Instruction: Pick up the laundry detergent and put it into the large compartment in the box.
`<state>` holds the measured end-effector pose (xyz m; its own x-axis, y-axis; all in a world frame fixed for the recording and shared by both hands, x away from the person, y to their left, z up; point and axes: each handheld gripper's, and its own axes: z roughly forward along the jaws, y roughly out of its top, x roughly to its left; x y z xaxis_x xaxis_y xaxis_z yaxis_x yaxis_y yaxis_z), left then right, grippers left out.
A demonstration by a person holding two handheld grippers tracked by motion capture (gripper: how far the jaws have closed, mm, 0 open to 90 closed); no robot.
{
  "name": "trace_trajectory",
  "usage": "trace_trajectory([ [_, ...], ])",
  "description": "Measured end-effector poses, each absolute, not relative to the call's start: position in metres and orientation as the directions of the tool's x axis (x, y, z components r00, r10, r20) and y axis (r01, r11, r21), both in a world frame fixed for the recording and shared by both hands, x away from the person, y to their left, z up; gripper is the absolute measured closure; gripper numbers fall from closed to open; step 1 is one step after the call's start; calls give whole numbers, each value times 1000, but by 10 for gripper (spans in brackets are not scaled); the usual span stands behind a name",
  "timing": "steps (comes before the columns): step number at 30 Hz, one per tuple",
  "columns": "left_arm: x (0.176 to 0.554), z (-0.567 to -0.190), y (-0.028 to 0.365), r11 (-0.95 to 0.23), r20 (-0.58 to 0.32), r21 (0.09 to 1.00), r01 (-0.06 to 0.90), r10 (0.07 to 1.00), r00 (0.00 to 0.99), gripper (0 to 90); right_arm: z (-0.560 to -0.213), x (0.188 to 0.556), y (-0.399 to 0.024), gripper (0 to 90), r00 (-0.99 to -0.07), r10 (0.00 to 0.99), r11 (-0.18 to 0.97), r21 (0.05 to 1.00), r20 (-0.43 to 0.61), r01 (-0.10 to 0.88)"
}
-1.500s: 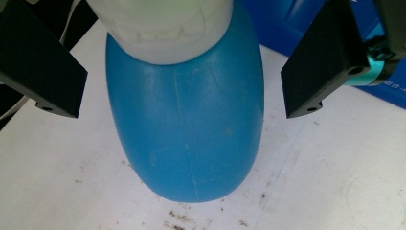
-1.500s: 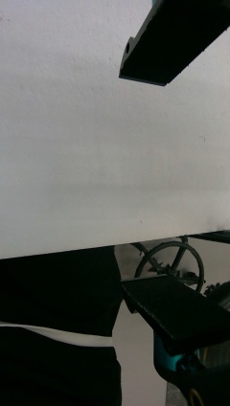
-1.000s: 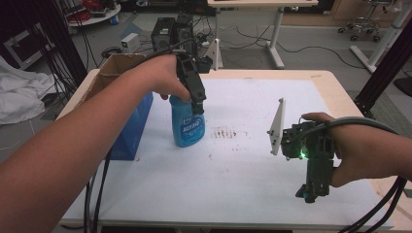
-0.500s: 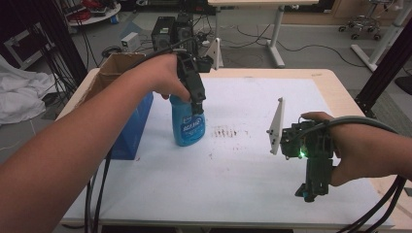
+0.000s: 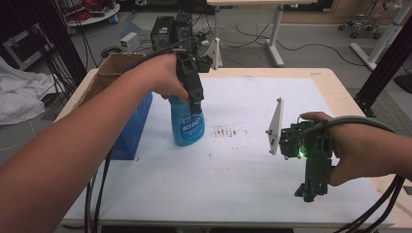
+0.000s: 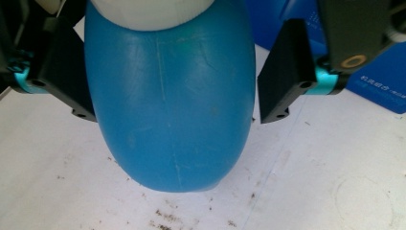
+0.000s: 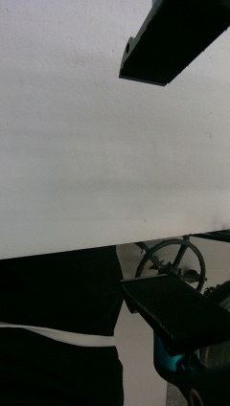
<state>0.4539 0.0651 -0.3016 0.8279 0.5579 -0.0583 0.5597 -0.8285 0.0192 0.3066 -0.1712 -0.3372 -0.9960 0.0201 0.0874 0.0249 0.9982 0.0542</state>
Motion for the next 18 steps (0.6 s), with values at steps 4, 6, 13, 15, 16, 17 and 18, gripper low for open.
trace_trajectory([
  [4, 453, -302, 65, -827, -58, 19, 562, 560, 826, 221, -337, 307, -171, 25, -996, 21, 998, 53, 90, 26],
  [6, 453, -302, 65, -827, -55, 18, 563, 561, 826, 236, -338, 307, -171, 25, -996, 19, 998, 54, 88, 24],
  [13, 453, -302, 63, -832, -52, 13, 555, 554, 831, 274, -337, 306, -171, 25, -996, 22, 998, 53, 89, 27],
  [15, 452, -302, 63, -832, -53, 13, 554, 553, 831, 287, -337, 306, -171, 25, -996, 23, 998, 53, 87, 28],
  [16, 452, -302, 63, -832, -53, 13, 554, 553, 831, 294, -337, 306, -171, 25, -996, 23, 998, 53, 87, 28],
  [17, 452, -302, 63, -833, -56, 10, 554, 552, 832, 313, -338, 306, -172, 25, -996, 21, 998, 55, 86, 26],
  [18, 452, -303, 63, -831, -59, 9, 557, 555, 829, 319, -338, 306, -172, 25, -996, 24, 998, 54, 87, 28],
])
